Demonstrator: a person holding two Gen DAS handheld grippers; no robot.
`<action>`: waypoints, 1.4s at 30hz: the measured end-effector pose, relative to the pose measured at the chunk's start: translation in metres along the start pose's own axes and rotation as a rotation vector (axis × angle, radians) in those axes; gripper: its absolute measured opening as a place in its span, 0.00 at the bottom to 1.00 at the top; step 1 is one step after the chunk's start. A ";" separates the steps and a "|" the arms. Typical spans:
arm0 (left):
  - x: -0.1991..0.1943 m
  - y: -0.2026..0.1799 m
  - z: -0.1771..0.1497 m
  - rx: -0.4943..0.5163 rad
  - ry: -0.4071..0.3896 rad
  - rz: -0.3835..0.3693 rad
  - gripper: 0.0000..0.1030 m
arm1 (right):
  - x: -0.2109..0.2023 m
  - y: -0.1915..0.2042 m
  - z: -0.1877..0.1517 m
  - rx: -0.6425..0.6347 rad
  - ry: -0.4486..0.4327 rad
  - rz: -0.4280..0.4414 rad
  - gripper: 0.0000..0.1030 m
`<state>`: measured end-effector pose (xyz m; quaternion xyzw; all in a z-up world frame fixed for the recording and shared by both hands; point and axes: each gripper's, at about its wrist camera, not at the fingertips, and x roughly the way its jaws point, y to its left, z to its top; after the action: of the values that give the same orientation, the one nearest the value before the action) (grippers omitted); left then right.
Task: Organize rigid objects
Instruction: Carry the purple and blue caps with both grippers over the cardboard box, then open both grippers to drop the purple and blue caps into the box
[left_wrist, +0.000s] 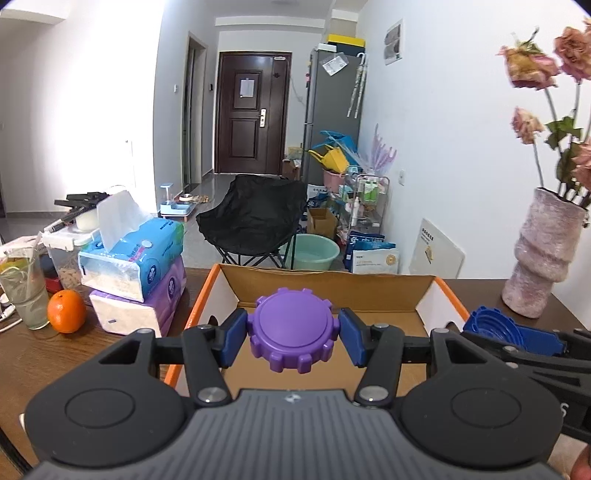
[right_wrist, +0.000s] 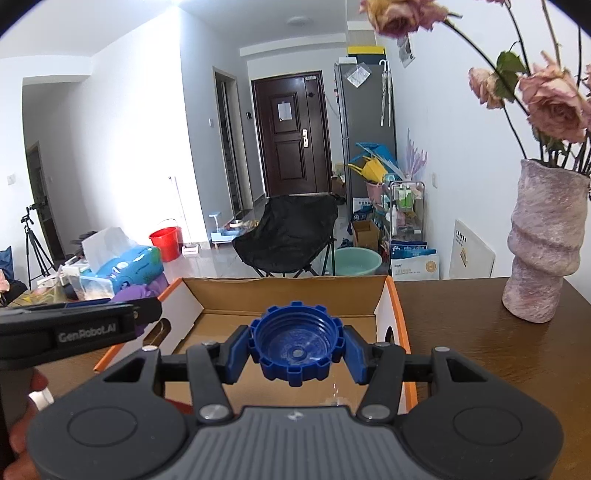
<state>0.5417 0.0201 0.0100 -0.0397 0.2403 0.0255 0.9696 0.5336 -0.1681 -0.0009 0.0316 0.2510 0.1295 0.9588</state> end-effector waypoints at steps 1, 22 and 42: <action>0.005 0.000 0.000 -0.002 0.000 -0.002 0.54 | 0.005 0.000 0.001 0.000 0.003 -0.003 0.51; 0.072 0.021 -0.022 -0.030 0.098 0.057 0.54 | 0.075 -0.003 -0.020 0.032 0.041 -0.039 0.51; 0.072 0.029 -0.025 -0.049 0.066 0.125 1.00 | 0.081 0.000 -0.029 0.031 0.050 -0.112 0.94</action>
<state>0.5920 0.0494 -0.0475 -0.0493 0.2732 0.0904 0.9564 0.5877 -0.1470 -0.0646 0.0292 0.2782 0.0723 0.9574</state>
